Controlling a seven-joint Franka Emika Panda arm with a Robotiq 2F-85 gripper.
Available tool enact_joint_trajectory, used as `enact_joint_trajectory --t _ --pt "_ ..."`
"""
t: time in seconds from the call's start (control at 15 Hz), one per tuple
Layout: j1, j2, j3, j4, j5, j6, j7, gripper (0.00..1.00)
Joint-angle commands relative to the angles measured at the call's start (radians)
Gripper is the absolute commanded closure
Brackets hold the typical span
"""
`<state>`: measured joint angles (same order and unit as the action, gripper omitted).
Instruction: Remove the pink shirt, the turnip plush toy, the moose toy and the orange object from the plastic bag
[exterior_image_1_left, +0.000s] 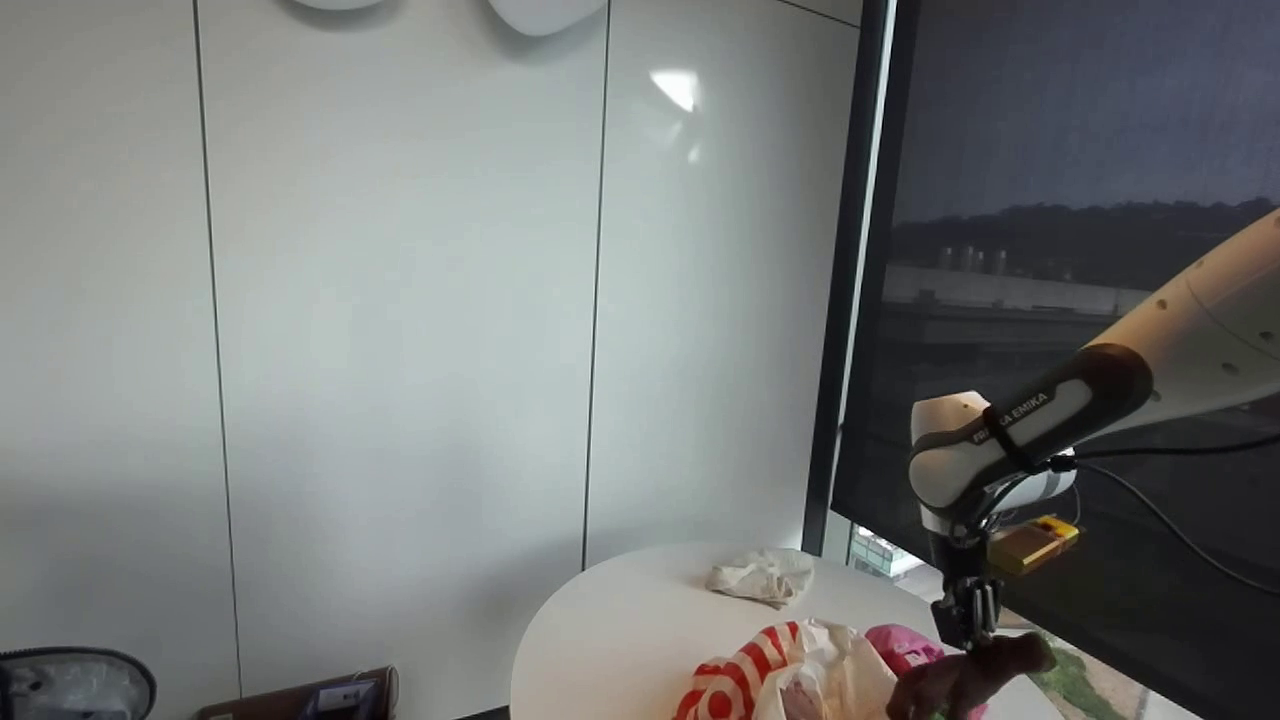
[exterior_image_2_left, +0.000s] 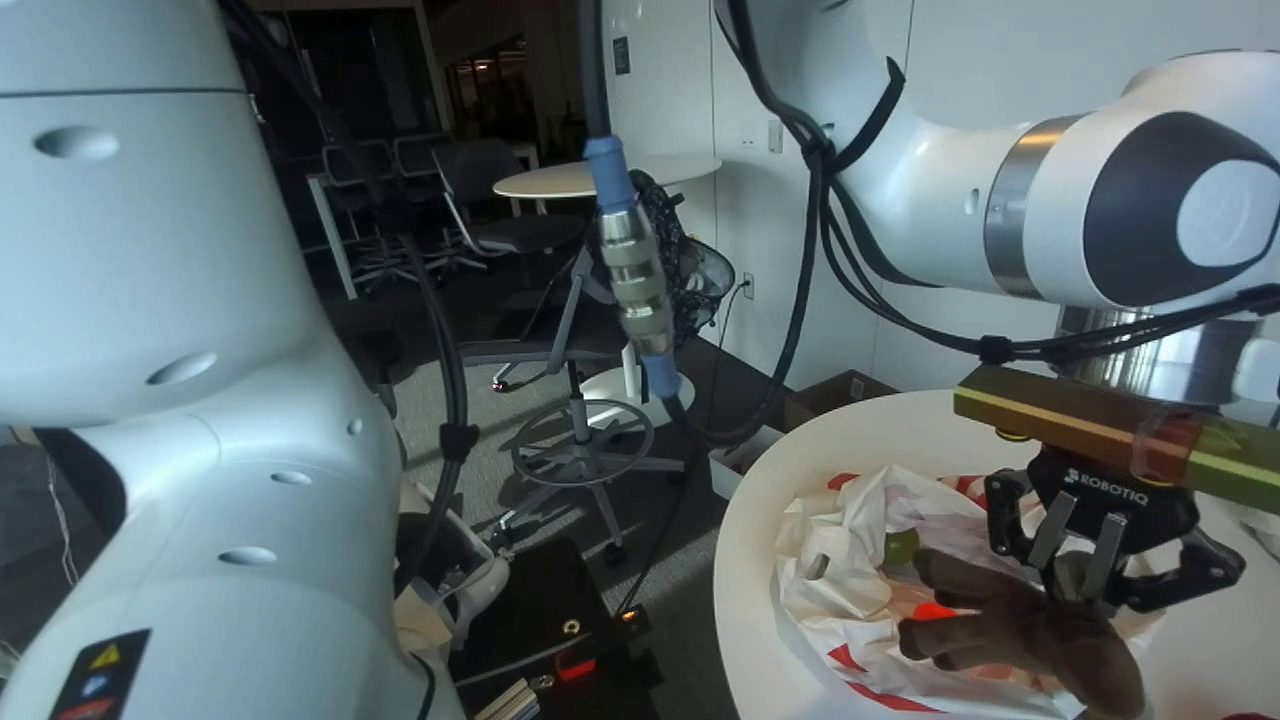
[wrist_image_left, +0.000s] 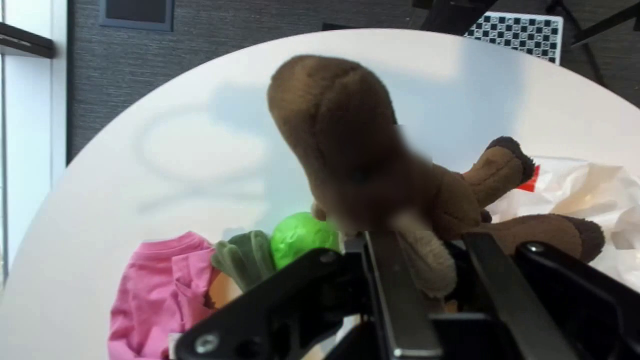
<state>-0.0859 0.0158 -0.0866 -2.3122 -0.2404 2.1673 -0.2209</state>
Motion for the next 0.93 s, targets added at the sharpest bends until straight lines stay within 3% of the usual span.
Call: enact_joint_trajectory --t 0.0,0.33,0.53,0.73,0.87 --pt "-0.031 -0.034 -0.033 0.025 -0.202 0.058 0.097 0.95" --pt "-0.091 0.11 -0.1 0.092 -0.411 0.393 0.248 0.95" --pt "-0.098 0.251 -0.151 0.151 -0.51 0.616 0.414 0.94" --pt "-0.072 0.412 -0.22 0.236 -0.652 0.737 0.555 0.98" --pt "-0.08 0.49 -0.222 0.266 -0.631 0.767 0.598 0.97"
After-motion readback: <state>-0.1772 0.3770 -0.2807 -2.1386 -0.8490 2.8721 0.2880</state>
